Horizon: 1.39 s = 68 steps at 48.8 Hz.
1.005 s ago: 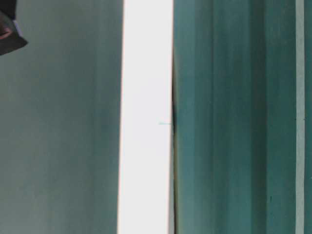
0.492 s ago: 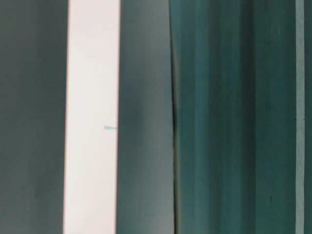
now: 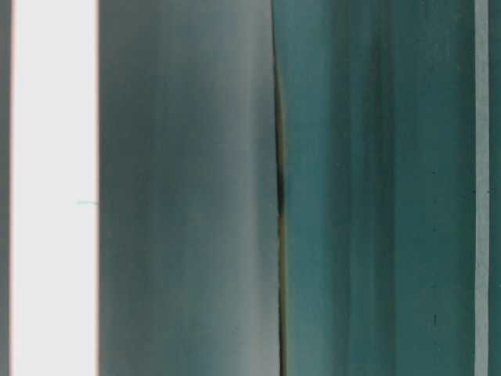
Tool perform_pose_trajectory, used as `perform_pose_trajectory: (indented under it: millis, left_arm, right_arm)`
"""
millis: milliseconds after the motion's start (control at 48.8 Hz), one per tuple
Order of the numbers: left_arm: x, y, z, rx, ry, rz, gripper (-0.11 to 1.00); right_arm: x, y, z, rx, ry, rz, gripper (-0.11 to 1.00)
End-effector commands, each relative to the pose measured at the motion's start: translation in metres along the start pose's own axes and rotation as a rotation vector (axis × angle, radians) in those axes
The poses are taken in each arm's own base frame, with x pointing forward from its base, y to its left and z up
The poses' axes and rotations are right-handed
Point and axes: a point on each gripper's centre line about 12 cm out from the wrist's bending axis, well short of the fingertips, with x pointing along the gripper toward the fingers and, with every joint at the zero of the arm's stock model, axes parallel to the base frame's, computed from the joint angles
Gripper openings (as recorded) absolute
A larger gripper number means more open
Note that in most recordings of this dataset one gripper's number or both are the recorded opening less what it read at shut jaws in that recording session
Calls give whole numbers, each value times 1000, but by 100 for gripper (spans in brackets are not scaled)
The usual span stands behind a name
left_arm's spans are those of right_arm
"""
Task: Lift a wooden board with both hands.
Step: 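Raise the board with both grippers and hold it up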
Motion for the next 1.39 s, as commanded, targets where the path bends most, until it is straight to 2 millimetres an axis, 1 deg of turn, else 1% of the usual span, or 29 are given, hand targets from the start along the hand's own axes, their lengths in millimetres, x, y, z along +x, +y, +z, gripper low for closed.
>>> perform_pose_trajectory:
  millis: [0,144,328,615,985,1374]
  left_arm:
    - [-23,2,15,1,-91,-1,17]
    - [-36,3,21,21,-107,0,17]
    - [-43,4,26,28,-89,4,17]
    - [-58,4,31,41,-112,3,17]
    - [-60,4,35,42,-106,4,17]
    - [-64,6,37,38,-100,8,17]
  right_arm:
    - [-17,2,10,8,-63,2,21]
    - [-25,2,10,6,-64,2,21]
    - [-33,2,10,8,-66,2,21]
    - [-47,3,13,7,-87,-2,21]
    - [-62,2,15,4,-94,-23,21]
    - [-60,1,15,2,-84,-25,21]
